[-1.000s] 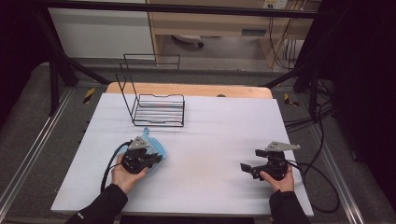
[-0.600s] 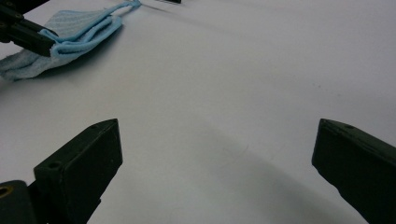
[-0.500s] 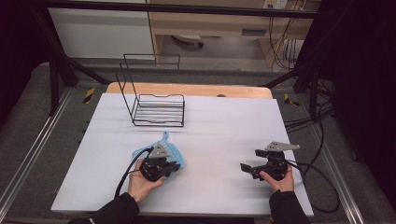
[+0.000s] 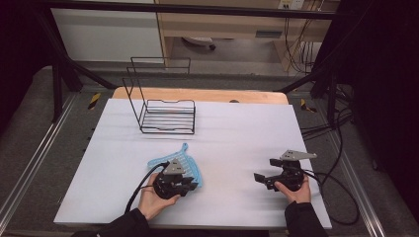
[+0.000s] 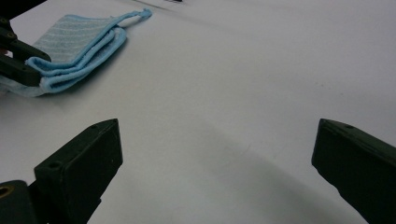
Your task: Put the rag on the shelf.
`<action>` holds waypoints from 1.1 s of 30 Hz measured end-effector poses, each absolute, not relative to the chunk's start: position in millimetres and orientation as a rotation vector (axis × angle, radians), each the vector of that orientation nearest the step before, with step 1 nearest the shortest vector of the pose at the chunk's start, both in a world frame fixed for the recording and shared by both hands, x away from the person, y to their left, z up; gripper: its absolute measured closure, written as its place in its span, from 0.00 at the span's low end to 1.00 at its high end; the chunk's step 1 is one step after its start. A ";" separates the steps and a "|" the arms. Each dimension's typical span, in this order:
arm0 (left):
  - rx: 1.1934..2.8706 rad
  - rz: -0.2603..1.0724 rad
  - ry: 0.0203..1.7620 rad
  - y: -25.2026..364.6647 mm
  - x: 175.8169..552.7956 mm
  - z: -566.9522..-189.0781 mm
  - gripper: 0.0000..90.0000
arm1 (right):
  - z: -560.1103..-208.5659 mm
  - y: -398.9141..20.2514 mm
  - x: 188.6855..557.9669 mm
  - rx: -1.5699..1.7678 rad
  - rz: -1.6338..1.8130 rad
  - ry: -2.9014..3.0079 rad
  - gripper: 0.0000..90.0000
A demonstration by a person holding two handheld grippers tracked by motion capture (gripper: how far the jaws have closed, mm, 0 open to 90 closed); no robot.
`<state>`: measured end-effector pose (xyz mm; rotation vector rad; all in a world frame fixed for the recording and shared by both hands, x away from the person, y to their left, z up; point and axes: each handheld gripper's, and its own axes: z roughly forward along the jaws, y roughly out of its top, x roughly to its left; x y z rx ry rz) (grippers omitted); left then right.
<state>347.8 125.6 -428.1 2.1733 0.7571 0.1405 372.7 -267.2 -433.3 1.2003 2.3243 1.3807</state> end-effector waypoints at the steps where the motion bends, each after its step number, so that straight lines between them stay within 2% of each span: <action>1: 2.170 0.152 0.761 128.7 346.8 -425.3 0.64 | -433.5 -267.0 372.7 1.197 1.381 2.326 0.03; 8: 2.121 0.220 0.880 162.8 340.9 -411.0 0.53 | -433.4 -265.7 372.1 1.201 1.375 2.327 0.03; 17: 2.172 0.277 1.047 200.7 333.1 -422.4 0.49 | -433.5 -265.4 371.8 1.208 1.370 2.329 0.03; 25: 2.187 0.216 1.161 211.5 333.0 -433.1 0.60 | -433.8 -265.1 371.8 1.210 1.367 2.329 0.03; 28: 2.188 0.181 1.170 210.1 333.6 -434.7 0.68 | -434.1 -264.8 372.0 1.206 1.364 2.333 0.03; 32: 2.174 0.149 1.178 208.1 333.2 -436.4 0.86 | -435.0 -264.2 372.7 1.202 1.361 2.335 0.03; 33: 2.174 0.148 1.181 207.7 333.3 -436.3 0.86 | -435.0 -264.2 372.7 1.202 1.361 2.335 0.03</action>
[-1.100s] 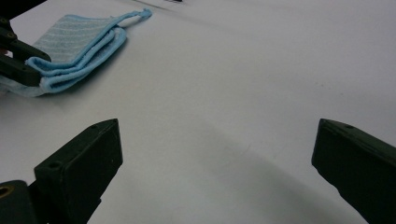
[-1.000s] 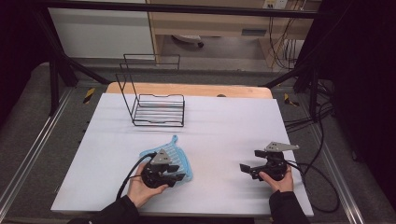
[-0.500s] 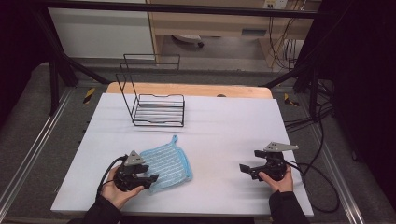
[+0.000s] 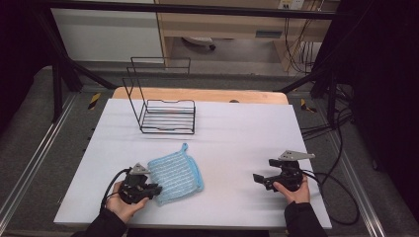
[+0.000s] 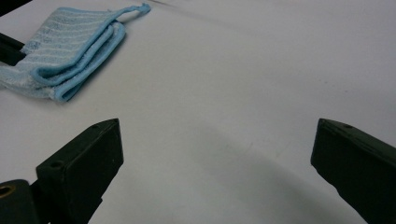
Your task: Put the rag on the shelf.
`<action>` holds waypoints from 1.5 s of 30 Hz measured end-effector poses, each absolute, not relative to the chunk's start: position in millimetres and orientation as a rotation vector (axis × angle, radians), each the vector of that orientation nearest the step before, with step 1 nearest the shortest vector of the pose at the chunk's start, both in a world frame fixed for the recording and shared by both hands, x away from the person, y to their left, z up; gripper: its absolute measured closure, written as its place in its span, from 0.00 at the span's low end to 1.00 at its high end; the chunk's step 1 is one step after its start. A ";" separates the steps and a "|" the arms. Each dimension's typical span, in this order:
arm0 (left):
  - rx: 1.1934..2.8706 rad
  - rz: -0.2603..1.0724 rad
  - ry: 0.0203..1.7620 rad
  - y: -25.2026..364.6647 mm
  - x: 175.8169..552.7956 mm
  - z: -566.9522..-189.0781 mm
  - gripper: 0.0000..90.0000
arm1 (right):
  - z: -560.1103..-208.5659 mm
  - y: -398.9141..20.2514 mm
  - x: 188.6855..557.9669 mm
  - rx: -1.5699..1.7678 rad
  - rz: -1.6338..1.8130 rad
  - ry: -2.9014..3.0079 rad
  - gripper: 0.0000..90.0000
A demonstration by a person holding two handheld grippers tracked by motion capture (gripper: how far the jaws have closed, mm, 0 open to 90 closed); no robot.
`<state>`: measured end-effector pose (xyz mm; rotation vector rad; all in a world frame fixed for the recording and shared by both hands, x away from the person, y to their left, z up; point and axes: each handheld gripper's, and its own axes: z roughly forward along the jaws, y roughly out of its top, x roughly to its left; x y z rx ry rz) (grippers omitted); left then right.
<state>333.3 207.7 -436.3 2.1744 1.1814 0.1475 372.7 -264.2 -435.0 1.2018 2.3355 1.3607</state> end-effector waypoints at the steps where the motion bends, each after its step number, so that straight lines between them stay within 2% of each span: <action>1: 2.173 0.147 1.183 207.5 333.4 -436.2 0.89 | -435.1 -264.0 372.8 1.202 1.359 2.337 0.03; 7: 2.190 0.156 1.154 208.8 335.0 -433.6 0.96 | -435.1 -263.8 372.8 1.203 1.361 2.337 0.03; 20: 2.221 0.216 1.117 240.8 355.4 -428.9 0.96 | -435.5 -263.5 372.9 1.202 1.360 2.340 0.03; 26: 2.223 0.219 1.102 243.7 355.4 -430.2 0.93 | -435.7 -262.9 373.1 1.205 1.363 2.342 0.03; 28: 2.211 0.223 1.100 245.8 354.6 -428.9 0.87 | -435.7 -263.1 373.1 1.204 1.362 2.340 0.03; 33: 2.116 0.260 1.125 255.8 357.8 -421.0 0.59 | -435.7 -263.1 373.3 1.206 1.367 2.338 0.03; 39: 2.039 0.305 1.150 265.6 373.4 -412.7 0.32 | -436.3 -262.4 373.9 1.211 1.368 2.337 0.03; 42: 2.020 0.305 1.180 267.6 385.8 -412.9 0.24 | -436.5 -262.2 373.7 1.212 1.360 2.343 0.03; 45: 2.008 0.307 1.212 266.0 398.0 -414.0 0.24 | -436.7 -262.3 374.0 1.214 1.359 2.339 0.03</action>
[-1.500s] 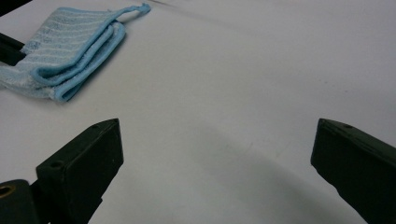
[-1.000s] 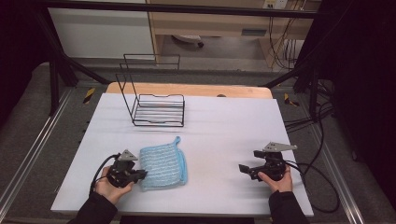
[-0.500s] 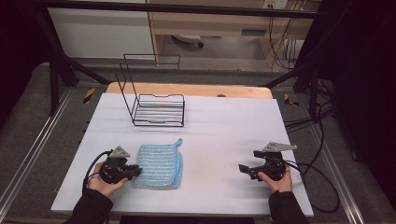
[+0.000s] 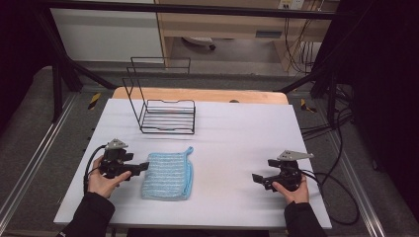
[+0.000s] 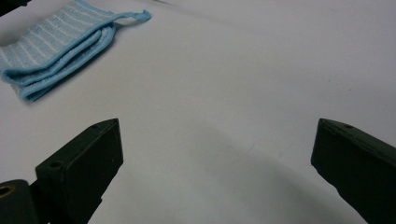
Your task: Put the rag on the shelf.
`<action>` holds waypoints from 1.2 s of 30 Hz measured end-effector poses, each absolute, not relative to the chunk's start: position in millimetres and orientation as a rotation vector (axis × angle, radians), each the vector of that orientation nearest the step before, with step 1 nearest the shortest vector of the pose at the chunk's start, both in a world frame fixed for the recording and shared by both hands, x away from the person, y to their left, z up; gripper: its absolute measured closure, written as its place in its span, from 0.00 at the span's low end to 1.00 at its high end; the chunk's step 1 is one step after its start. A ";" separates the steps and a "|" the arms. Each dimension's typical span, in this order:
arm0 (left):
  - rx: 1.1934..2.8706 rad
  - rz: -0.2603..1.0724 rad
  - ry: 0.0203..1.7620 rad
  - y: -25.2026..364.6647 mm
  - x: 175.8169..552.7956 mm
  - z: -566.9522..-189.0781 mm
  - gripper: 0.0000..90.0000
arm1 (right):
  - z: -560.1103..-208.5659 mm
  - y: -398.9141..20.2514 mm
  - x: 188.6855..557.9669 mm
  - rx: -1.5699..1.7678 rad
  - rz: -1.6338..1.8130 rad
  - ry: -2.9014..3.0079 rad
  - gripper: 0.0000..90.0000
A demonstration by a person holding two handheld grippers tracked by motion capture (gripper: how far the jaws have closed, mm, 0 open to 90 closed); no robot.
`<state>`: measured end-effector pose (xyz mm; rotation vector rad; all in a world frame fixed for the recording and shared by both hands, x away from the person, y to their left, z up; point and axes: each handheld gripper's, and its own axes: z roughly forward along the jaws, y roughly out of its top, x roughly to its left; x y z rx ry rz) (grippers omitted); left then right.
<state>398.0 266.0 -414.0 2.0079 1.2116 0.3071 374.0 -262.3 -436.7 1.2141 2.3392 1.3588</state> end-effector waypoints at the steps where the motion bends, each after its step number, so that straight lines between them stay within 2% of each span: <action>1: 2.010 0.313 1.221 265.6 401.0 -414.1 0.25 | -436.9 -262.3 374.3 1.212 1.359 2.341 0.03; 6: 1.986 0.282 1.282 260.6 416.9 -423.2 0.41 | -437.3 -261.6 374.5 1.210 1.357 2.343 0.03; 20: 2.052 0.204 1.254 250.9 416.7 -441.8 0.68 | -437.1 -255.7 374.7 1.217 1.350 2.354 0.03; 27: 2.044 0.176 1.249 249.2 415.0 -443.8 0.78 | -436.8 -244.6 376.8 1.238 1.355 2.370 0.03; 30: 2.061 0.206 1.236 245.0 412.2 -442.7 0.83 | -435.5 -237.2 377.8 1.226 1.370 2.378 0.04; 36: 2.084 0.242 1.220 241.3 410.1 -442.6 0.87 | -431.1 -212.4 381.2 1.201 1.381 2.409 0.04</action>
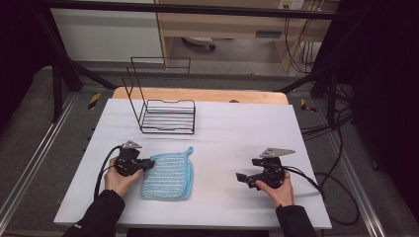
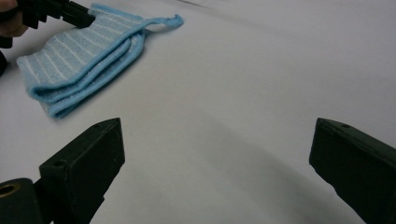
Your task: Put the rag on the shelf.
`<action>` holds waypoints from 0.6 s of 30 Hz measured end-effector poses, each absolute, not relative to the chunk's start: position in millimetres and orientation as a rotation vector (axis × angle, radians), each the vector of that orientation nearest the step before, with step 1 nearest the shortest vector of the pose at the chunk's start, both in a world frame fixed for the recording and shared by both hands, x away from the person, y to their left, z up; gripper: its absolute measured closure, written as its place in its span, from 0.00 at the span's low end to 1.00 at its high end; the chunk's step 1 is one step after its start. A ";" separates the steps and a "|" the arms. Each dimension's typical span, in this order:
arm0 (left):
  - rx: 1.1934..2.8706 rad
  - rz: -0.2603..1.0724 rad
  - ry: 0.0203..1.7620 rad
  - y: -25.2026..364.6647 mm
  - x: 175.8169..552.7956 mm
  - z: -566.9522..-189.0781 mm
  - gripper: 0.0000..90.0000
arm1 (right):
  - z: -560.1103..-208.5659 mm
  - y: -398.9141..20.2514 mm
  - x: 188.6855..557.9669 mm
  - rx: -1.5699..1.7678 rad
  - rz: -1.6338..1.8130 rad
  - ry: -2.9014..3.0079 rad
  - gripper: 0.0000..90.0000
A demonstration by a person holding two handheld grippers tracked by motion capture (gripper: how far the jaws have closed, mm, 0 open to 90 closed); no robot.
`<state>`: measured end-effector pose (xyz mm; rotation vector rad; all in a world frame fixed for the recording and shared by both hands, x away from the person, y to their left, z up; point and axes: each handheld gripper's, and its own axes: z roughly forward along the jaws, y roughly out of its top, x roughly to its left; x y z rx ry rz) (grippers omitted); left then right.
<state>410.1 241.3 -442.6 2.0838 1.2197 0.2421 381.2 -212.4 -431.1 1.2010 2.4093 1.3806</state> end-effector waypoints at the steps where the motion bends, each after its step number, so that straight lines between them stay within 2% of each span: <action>1: 2.084 0.246 1.218 240.8 410.0 -442.9 0.87 | -430.1 -207.0 382.3 1.195 1.379 2.409 0.04; 18: 2.111 0.282 1.186 239.1 409.0 -443.5 0.86 | -421.4 -125.7 409.4 1.207 1.341 2.413 0.06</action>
